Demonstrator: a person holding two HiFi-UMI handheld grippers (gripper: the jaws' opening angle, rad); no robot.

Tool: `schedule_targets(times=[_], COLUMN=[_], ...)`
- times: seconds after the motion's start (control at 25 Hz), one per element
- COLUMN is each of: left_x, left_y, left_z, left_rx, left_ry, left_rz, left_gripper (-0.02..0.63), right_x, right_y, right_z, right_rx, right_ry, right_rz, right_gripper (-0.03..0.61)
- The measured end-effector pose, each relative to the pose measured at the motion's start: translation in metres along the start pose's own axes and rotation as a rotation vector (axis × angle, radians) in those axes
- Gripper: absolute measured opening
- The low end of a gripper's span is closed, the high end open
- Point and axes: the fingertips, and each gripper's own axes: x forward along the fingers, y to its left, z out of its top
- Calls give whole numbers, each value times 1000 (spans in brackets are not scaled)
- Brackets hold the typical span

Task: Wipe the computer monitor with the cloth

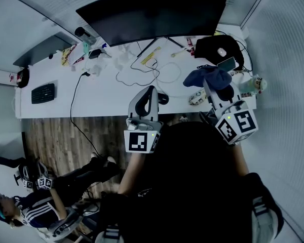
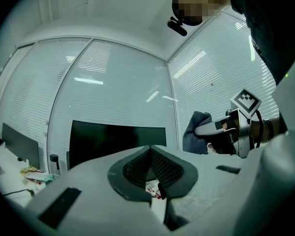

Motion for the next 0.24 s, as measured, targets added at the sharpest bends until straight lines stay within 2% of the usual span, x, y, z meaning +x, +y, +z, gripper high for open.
schedule_targets(times=[0.24], left_x=[0], left_y=[-4], left_z=[-1], left_rx=[-3], left_ry=[-4], left_rz=[-1], left_gripper=[8], right_x=[-2], right_y=[-5], right_z=[-3], right_rx=[1], right_ry=[12], right_rz=[-8], right_gripper=[110])
